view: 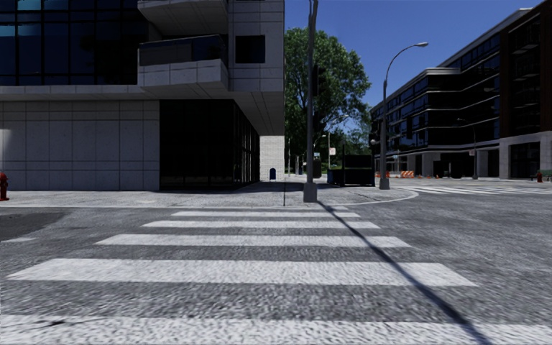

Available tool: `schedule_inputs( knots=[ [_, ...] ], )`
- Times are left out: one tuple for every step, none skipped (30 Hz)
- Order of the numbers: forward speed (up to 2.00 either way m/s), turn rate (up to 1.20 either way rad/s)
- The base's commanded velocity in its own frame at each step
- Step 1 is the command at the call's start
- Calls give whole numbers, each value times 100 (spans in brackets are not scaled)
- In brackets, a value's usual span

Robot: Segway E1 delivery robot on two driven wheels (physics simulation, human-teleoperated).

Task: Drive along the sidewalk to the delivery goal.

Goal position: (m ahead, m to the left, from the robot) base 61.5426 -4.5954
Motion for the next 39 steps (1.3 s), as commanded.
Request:
schedule_inputs(
  knots=[
    [200,0],
    [200,0],
    [200,0],
    [200,0],
    [200,0],
    [200,0],
    [200,0],
    [200,0],
    [200,0],
    [200,0],
    [200,0],
    [200,0],
    [200,0],
    [200,0],
    [200,0],
    [200,0],
    [200,0],
    [200,0],
    [200,0],
    [200,0],
    [200,0],
    [200,0],
    [200,0],
    [200,0],
    [200,0],
    [200,0],
    [200,0],
    [200,0],
    [200,0],
    [200,0],
    [200,0],
    [200,0],
    [200,0],
    [200,0],
    [200,0],
    [200,0],
    [200,0],
    [200,0],
    [200,0]
  ],
)
